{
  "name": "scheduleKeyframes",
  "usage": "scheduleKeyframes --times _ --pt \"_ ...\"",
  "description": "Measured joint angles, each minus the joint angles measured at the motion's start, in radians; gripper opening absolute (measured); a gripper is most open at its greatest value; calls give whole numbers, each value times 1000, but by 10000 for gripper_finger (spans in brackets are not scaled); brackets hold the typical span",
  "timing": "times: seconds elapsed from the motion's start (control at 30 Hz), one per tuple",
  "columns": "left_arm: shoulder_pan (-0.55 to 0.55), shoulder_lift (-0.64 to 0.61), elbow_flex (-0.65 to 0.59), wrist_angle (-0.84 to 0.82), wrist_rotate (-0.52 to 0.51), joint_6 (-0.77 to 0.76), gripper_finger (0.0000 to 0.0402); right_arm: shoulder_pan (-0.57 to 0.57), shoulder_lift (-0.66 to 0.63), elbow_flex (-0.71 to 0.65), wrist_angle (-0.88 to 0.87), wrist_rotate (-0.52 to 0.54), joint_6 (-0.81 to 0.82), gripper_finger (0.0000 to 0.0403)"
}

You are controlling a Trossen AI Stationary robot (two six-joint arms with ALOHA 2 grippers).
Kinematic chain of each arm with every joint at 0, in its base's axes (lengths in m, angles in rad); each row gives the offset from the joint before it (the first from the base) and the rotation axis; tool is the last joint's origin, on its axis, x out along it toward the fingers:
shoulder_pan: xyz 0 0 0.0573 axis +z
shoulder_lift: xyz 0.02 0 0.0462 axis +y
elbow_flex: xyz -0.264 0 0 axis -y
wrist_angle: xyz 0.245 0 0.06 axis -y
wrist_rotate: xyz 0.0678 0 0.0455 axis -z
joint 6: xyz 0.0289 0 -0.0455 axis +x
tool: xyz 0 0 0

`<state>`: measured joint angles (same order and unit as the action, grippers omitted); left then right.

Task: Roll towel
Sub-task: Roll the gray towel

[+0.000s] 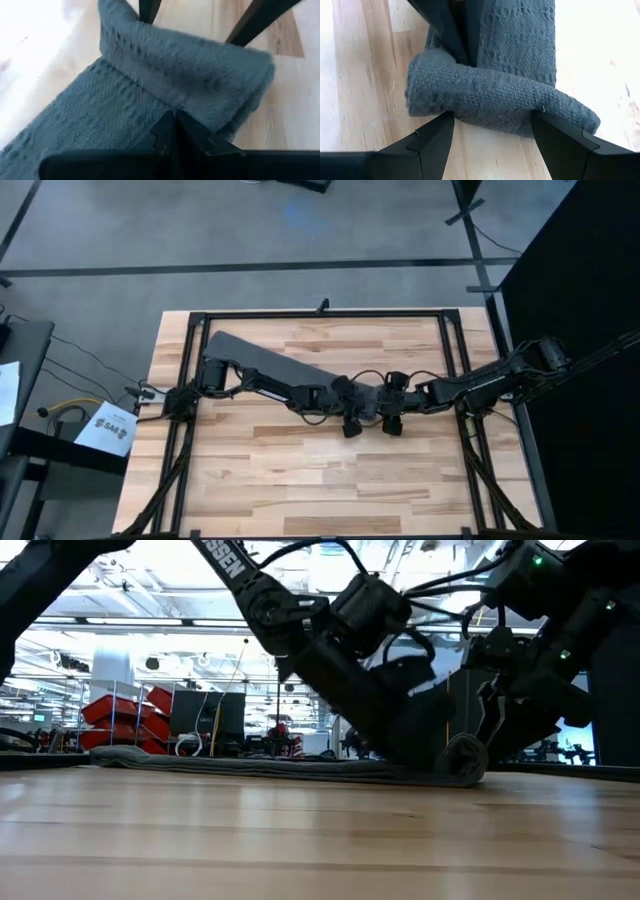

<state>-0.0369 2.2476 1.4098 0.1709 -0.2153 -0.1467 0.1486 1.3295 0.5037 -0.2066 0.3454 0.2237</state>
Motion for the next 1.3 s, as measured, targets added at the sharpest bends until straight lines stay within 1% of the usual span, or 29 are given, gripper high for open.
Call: scheduleKeyframes --times 0.1,0.23,0.57,0.67,0.77,0.9,1.13,1.3 --pt "-5 26 4 50 -1 -29 6 0 0 0 8 0 0 255" --pt "-13 33 3 72 -5 -54 6 0 0 0 42 1 -12 255" --pt "-28 33 3 80 -21 -82 6 -8 0 0 91 -4 -58 255" --pt "-29 33 3 80 -21 -81 6 -11 14 -3 143 -5 -97 255" --pt "-29 33 3 77 -21 -79 6 -14 39 -4 187 -6 -134 255" --pt "-31 33 3 67 -21 -81 6 -21 64 -3 196 -8 -146 255" --pt "-34 9 3 21 -18 -94 6 -25 66 -3 231 -10 -204 255" --pt "-40 -4 0 -6 -17 -95 6 -28 111 -3 295 -36 -258 255"
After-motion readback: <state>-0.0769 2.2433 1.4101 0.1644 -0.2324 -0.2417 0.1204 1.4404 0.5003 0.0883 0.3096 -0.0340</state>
